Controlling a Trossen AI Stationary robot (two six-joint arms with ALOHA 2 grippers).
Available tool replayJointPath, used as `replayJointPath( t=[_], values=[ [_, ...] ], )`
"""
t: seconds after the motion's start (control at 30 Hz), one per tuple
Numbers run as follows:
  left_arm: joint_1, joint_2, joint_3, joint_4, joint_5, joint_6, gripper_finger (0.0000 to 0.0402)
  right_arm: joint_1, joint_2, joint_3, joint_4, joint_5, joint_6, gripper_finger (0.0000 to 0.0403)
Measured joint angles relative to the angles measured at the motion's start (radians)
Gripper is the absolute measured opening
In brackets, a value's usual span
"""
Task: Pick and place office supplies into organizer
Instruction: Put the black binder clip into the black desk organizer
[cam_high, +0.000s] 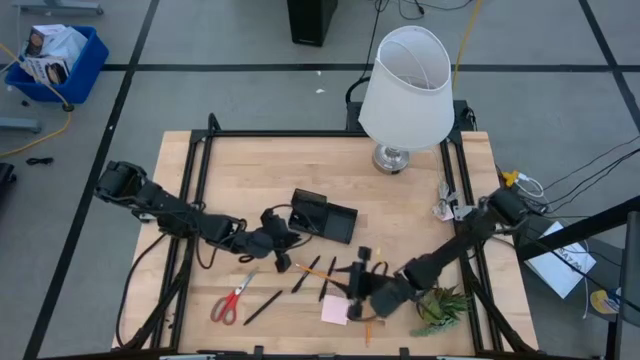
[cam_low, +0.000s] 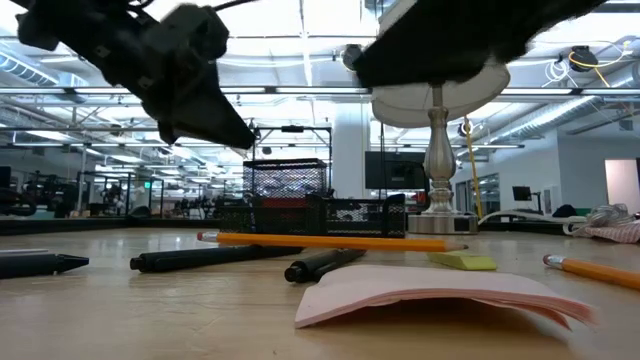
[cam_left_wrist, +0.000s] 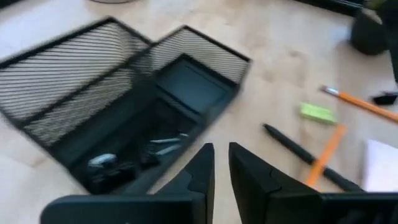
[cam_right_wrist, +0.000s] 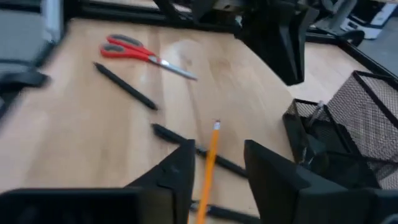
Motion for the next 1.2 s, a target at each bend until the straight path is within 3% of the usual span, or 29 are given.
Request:
replayJointPath(
  t=[0.27,0.47,0.63,1.2],
  values=[
    [-0.032,0.000,0.000,0.140,0.015,-0.028,0.0093,0.155,-0.077,0.001,-0.178,0.011,0.278,0.0194],
    [-0.044,0.000,0.000,0.233,0.035,-0.008,0.0108,0.251,-0.126,0.000,-0.468,0.003,0.683,0.0187],
    [-0.043,0.000,0.000,0.251,0.034,0.036,0.0107,0.278,-0.123,-0.001,-0.587,-0.112,0.936,0.0174],
    [-0.036,0.000,0.000,0.250,0.027,0.052,0.0106,0.276,-0.030,0.000,-0.581,-0.255,1.045,0.0171]
  ],
)
